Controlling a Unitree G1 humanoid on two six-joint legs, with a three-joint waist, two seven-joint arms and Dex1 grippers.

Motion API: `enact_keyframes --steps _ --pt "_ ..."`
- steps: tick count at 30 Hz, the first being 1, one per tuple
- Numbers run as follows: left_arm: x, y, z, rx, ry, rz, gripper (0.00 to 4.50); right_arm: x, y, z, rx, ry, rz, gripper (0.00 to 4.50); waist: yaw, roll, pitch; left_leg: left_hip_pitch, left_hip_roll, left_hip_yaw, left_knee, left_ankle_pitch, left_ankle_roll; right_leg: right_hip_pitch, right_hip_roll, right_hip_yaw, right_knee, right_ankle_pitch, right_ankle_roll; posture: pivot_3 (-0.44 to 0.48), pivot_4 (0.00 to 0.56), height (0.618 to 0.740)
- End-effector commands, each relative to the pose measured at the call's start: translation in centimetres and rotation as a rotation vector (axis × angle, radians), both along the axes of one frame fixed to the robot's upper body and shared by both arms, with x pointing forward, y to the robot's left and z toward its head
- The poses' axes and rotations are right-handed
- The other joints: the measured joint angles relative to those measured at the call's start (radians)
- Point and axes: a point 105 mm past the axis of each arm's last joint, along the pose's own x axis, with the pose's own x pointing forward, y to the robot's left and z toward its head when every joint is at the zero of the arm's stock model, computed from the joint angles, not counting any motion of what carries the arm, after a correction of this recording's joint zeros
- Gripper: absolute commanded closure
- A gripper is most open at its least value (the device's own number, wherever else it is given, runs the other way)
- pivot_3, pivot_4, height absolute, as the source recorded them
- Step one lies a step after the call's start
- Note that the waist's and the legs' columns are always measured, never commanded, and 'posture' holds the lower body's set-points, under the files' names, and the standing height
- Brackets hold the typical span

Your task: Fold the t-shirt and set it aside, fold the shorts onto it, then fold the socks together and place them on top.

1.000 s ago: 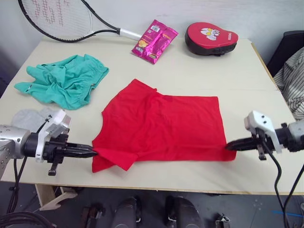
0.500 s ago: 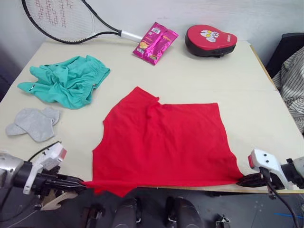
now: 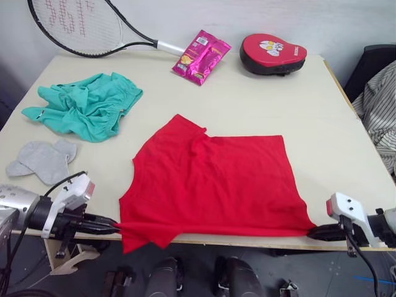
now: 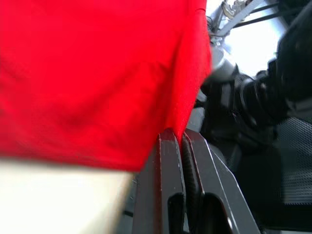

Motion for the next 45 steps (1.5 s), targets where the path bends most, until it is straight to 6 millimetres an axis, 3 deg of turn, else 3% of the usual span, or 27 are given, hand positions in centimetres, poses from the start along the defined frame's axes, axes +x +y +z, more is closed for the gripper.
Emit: enact_keyframes --steps 1,4,5,9,10,11,12,13,15,16,18,19,21,24,28,30,31,34,37,42,45 --pt "1.3 0.3 0.6 0.001 -0.031 0.001 4.48 0.6 0.0 0.6 0.024 -0.007 -0.004 4.50 0.000 0.000 0.000 0.000 0.000 0.000 0.000 0.002 0.002 0.000 0.001 0.000 0.000 0.000 0.000 0.000 0.150 0.740" --pt "2.9 0.5 2.2 -0.016 -0.107 0.017 4.48 2.5 0.8 2.7 0.096 -0.088 -0.009 4.50 -0.002 0.001 0.000 -0.001 0.001 0.001 0.001 0.004 -0.001 -0.001 0.003 0.000 0.001 -0.001 0.000 0.000 0.150 0.740" --pt "4.3 0.5 3.2 -0.026 -0.169 0.036 4.48 4.0 1.1 4.0 0.112 -0.166 -0.003 4.50 -0.002 0.000 0.000 -0.001 0.001 0.001 0.001 0.004 -0.001 -0.001 0.003 0.000 0.001 -0.001 0.000 0.000 0.150 0.740" --pt "12.7 0.6 8.5 -0.051 -0.583 0.215 4.48 11.7 2.2 10.9 0.161 -0.570 -0.083 4.50 -0.001 0.001 0.001 -0.001 0.001 0.001 0.003 0.006 0.001 -0.001 0.005 0.001 0.002 0.004 0.000 0.000 0.150 0.740" --pt "14.9 0.6 10.4 -0.056 -0.702 0.281 4.48 13.4 2.2 12.9 0.178 -0.658 -0.126 4.50 -0.001 0.000 0.002 -0.001 0.002 0.001 0.003 0.009 -0.001 -0.001 0.006 0.001 0.002 0.006 0.000 0.000 0.150 0.740" --pt "17.6 1.2 14.0 -0.048 -0.903 0.411 4.48 15.6 2.0 16.1 0.175 -0.819 -0.195 4.50 0.000 -0.001 0.002 -0.002 0.001 0.001 0.002 0.014 -0.003 -0.002 0.006 0.001 0.002 0.006 0.000 0.000 0.150 0.740" --pt "19.1 1.4 16.6 -0.049 -1.031 0.496 4.48 16.8 1.9 18.3 0.173 -0.920 -0.241 4.50 0.001 -0.004 0.004 -0.002 0.001 0.001 0.002 0.014 -0.003 -0.002 0.006 0.001 0.003 0.006 0.000 0.000 0.150 0.740" --pt "20.0 2.1 20.9 -0.049 -1.247 0.619 4.48 17.8 1.6 21.8 0.186 -1.078 -0.297 4.50 0.000 -0.006 0.005 -0.004 0.000 0.002 0.003 0.016 -0.003 -0.004 0.006 0.001 0.006 0.006 0.000 0.000 0.150 0.740" --pt "19.6 3.3 27.4 -0.120 -1.497 0.802 4.48 18.7 0.6 27.2 0.226 -1.289 -0.433 4.50 -0.001 -0.008 0.006 -0.019 -0.001 0.003 0.006 0.019 -0.003 -0.021 0.005 0.002 0.015 0.006 0.000 0.000 0.150 0.740" --pt "19.3 3.6 29.1 -0.158 -1.554 0.851 4.48 18.8 0.4 28.6 0.248 -1.338 -0.468 4.50 -0.003 -0.008 0.006 -0.027 -0.003 0.005 0.005 0.020 -0.002 -0.028 0.005 0.001 0.016 0.006 0.000 0.000 0.150 0.740" --pt "15.7 4.3 35.0 -0.265 -1.829 0.925 4.48 17.5 -0.9 33.0 0.246 -1.551 -0.544 4.50 -0.005 -0.008 0.006 -0.034 -0.004 0.009 0.006 0.019 -0.001 -0.038 0.006 -0.003 0.019 0.006 0.001 0.000 0.150 0.740" --pt "13.9 4.5 37.0 -0.312 -1.945 0.951 4.48 16.7 -1.2 34.6 0.241 -1.644 -0.562 4.50 -0.006 -0.008 0.006 -0.033 -0.005 0.011 0.005 0.018 0.000 -0.040 0.006 -0.006 0.018 0.006 0.001 0.000 0.150 0.740" --pt "12.4 4.4 38.4 -0.385 -2.019 0.937 4.48 16.1 -1.4 35.6 0.231 -1.709 -0.558 4.50 -0.007 -0.008 0.006 -0.035 -0.005 0.014 0.003 0.016 0.003 -0.044 0.005 -0.006 0.019 0.006 0.003 0.000 0.150 0.740" --pt "13.0 2.2 36.4 -0.300 -1.978 0.669 4.48 16.2 -1.4 33.1 0.149 -1.665 -0.455 4.50 -0.006 -0.008 0.005 -0.034 -0.006 0.025 0.002 0.015 0.005 -0.046 0.006 -0.007 0.019 0.006 0.004 0.000 0.150 0.740" --pt "15.4 1.5 28.8 -0.156 -1.743 0.412 4.48 16.7 -0.8 26.7 0.104 -1.485 -0.303 4.50 -0.003 -0.008 0.005 -0.028 -0.003 0.034 0.003 0.013 0.008 -0.034 0.007 -0.005 0.017 0.001 0.013 0.000 0.150 0.740" --pt "15.5 1.6 23.2 -0.055 -1.595 0.289 4.48 16.3 -0.1 21.6 0.040 -1.359 -0.202 4.50 -0.006 -0.008 0.006 -0.030 -0.003 0.038 0.005 0.013 0.008 -0.034 0.007 -0.001 0.017 0.000 0.014 0.000 0.150 0.740" --pt "15.1 1.6 21.4 -0.030 -1.536 0.243 4.48 16.0 0.0 19.9 0.015 -1.316 -0.172 4.50 -0.007 -0.008 0.006 -0.029 -0.002 0.036 0.007 0.015 0.009 -0.034 0.006 0.000 0.020 0.001 0.013 0.000 0.150 0.740" --pt "12.5 2.1 13.8 0.107 -1.294 0.134 4.48 13.9 0.8 12.9 -0.090 -1.130 -0.048 4.50 -0.026 -0.007 0.007 -0.026 -0.001 0.032 0.015 0.015 0.010 -0.033 0.005 0.004 0.029 0.002 0.012 0.000 0.150 0.740" --pt "9.5 2.3 8.5 0.210 -1.034 0.102 4.48 11.6 0.9 8.7 -0.138 -1.000 0.013 4.50 -0.030 -0.008 0.007 -0.019 -0.001 0.032 0.016 0.014 0.010 -0.029 0.004 0.015 0.031 0.002 0.011 0.000 0.150 0.740" --pt "3.7 2.2 1.5 0.299 -0.592 0.097 4.48 8.1 0.7 4.7 -0.137 -0.771 0.064 4.50 -0.026 -0.008 0.006 -0.008 0.000 0.032 0.015 0.013 0.008 -0.022 -0.004 0.018 0.030 0.001 0.008 0.000 0.150 0.740" --pt "1.7 2.2 -0.1 0.317 -0.467 0.122 4.48 6.8 0.5 3.4 -0.168 -0.707 0.107 4.50 -0.018 -0.008 0.005 0.003 -0.001 0.032 0.010 0.007 0.009 -0.012 -0.005 0.017 0.026 -0.002 0.007 0.000 0.150 0.740"
